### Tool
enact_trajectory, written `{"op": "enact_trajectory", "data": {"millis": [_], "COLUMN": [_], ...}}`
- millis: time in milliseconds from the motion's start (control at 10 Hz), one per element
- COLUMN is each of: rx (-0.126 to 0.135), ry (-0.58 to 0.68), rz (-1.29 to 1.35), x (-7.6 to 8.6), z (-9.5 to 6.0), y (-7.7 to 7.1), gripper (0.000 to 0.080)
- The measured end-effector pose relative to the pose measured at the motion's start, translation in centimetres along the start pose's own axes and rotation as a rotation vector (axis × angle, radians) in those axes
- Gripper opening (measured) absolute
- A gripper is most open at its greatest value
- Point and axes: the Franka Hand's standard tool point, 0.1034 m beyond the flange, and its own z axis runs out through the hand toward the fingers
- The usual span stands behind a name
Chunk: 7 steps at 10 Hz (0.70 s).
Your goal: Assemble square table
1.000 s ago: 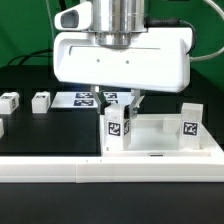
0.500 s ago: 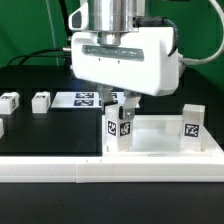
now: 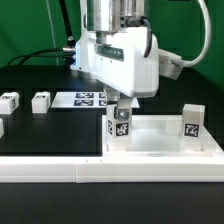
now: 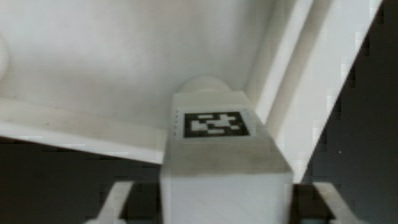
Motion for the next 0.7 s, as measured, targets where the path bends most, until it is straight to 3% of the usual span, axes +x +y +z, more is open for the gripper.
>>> {"op": "enact_trajectory", "data": {"millis": [700], "rx": [0.0], "ry": [-0.018], "rz": [0.432], "x": [0.1], "z": [-0.05], "y": [0.1], "gripper": [0.0292]}}
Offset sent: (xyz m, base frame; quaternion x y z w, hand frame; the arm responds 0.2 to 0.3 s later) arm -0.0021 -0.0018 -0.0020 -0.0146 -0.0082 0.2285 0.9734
